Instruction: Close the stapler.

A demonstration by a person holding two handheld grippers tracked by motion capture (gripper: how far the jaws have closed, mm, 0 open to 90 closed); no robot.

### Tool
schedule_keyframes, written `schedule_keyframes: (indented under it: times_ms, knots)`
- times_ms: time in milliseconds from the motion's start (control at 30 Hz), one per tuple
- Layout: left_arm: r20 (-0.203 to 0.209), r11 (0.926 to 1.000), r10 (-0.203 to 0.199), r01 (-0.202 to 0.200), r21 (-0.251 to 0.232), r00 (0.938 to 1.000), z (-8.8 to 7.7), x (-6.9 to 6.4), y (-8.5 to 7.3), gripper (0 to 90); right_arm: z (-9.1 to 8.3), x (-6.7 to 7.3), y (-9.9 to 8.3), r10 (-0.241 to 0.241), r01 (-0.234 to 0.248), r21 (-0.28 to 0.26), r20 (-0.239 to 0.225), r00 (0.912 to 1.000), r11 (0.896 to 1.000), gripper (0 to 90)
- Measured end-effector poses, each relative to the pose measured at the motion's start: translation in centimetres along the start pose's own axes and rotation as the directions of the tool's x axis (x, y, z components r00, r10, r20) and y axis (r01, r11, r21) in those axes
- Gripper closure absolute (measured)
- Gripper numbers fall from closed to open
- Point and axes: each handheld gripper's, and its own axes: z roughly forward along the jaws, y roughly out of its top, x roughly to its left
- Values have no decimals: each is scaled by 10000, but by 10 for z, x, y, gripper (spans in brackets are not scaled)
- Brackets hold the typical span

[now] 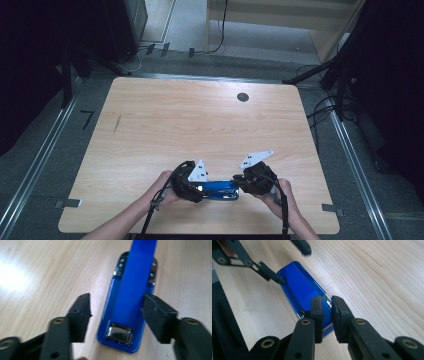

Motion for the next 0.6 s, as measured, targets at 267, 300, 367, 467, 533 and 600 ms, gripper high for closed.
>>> schedule_keyframes:
  times_ms: [267,300,367,467,533,600]
  knots:
    - [-661,9943,-1040,1022,-305,9924,-16,15,-7,119,4,-3,-3,321,-319,323,-57,9995,9990,798]
    - [-816,9921,-1221,1192,-397,9892,-19,17,-9,98,5,-3,-3,284,-284,349,23,9996,9990,797]
    - [-1063,9885,-1475,1432,-477,9833,-23,21,-11,80,5,-2,-4,248,-249,350,37,9997,9991,796]
    - [-1275,9851,-1699,1648,-498,9772,-29,25,-15,53,5,-2,-3,282,-285,343,84,9996,9990,798]
    - [-1349,9825,-1838,1777,-565,9737,-31,26,-16,45,5,-1,-3,284,-288,388,118,9995,9988,803]
    - [-1393,9817,-1885,1827,-538,9721,-33,28,-18,45,6,-2,-4,293,-298,394,116,9995,9988,804]
